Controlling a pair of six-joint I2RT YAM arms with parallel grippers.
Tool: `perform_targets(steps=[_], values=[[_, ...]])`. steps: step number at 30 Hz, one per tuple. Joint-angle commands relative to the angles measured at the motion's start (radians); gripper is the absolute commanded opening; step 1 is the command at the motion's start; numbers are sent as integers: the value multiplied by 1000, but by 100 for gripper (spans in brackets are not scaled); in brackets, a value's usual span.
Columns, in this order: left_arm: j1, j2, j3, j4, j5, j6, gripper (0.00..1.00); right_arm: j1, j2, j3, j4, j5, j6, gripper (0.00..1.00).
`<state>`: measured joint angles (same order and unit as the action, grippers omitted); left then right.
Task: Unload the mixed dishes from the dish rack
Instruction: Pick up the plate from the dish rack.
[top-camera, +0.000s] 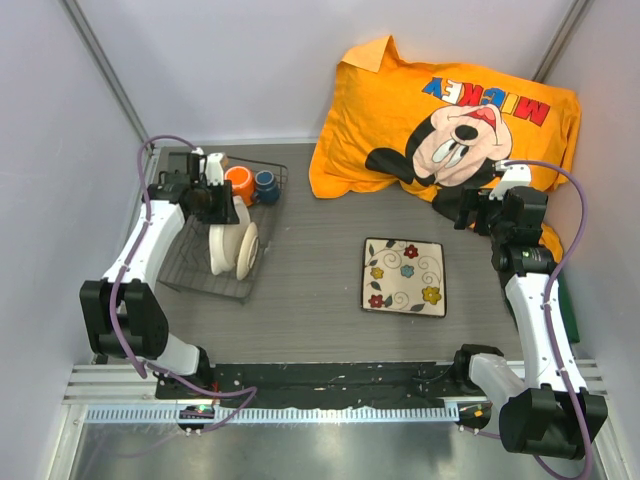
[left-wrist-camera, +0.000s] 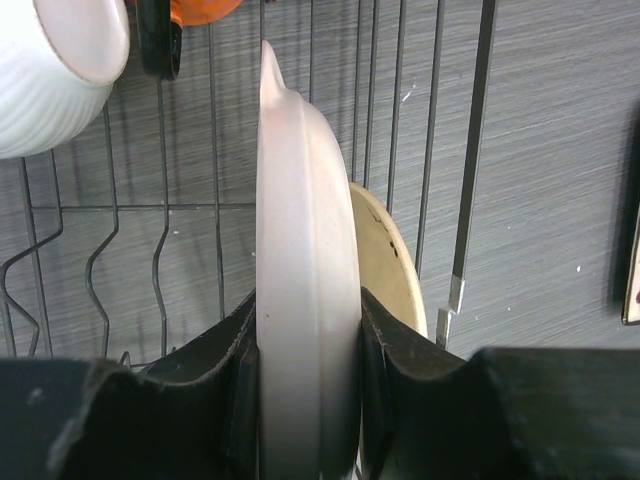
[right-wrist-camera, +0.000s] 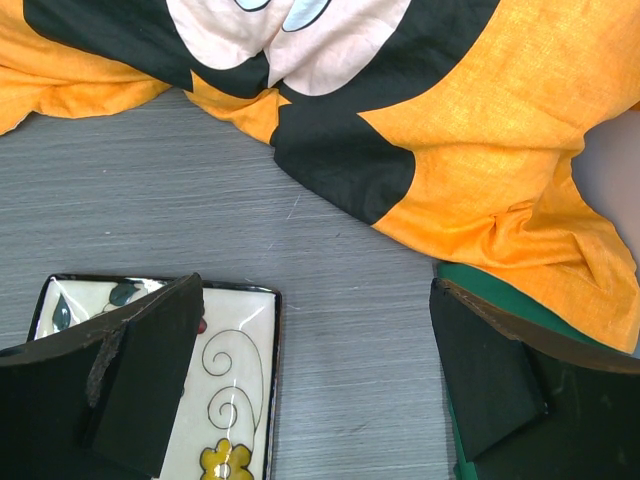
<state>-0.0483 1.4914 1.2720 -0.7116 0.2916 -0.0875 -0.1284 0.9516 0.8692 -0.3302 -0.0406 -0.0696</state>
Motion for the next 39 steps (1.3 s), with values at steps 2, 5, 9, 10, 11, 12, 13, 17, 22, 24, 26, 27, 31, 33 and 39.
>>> perform_targets(steps=[2, 5, 9, 10, 11, 12, 13, 17, 22, 24, 26, 27, 31, 33, 39], values=[[13, -16, 75, 57, 6, 84, 0, -5, 1, 31, 17, -8, -4, 100], [14, -26, 78, 55, 15, 109, 0, -5, 3, 30, 17, -8, -4, 100], [13, -43, 90, 46, 15, 109, 0, -5, 4, 33, 17, -8, -6, 100], [13, -49, 95, 38, 14, 109, 0, -5, 3, 33, 17, -8, -6, 100], [13, -51, 102, 37, 12, 109, 0, -5, 3, 31, 16, -10, -6, 100], [13, -54, 105, 32, 9, 108, 0, -5, 3, 31, 16, -8, -6, 100], [13, -59, 115, 28, 8, 111, 0, -5, 4, 31, 14, -10, -6, 100], [13, -69, 132, 11, -8, 123, 0, -5, 3, 33, 14, -13, -6, 99], [13, -75, 161, -9, -12, 127, 0, -5, -1, 33, 13, -13, -4, 100], [14, -79, 168, -15, -9, 124, 0, -5, -1, 34, 13, -15, -6, 100], [13, -80, 179, -19, -5, 123, 0, -5, 1, 34, 13, -15, -6, 99], [13, -80, 184, -22, 0, 124, 0, -5, 1, 33, 13, -15, -6, 100], [13, -76, 188, -25, 26, 150, 0, -5, 1, 34, 14, -15, -7, 100], [13, -71, 187, -25, 27, 173, 0, -5, -1, 33, 13, -16, -7, 100], [15, -56, 175, -14, 26, 192, 0, -5, 3, 34, 13, -16, -7, 100]])
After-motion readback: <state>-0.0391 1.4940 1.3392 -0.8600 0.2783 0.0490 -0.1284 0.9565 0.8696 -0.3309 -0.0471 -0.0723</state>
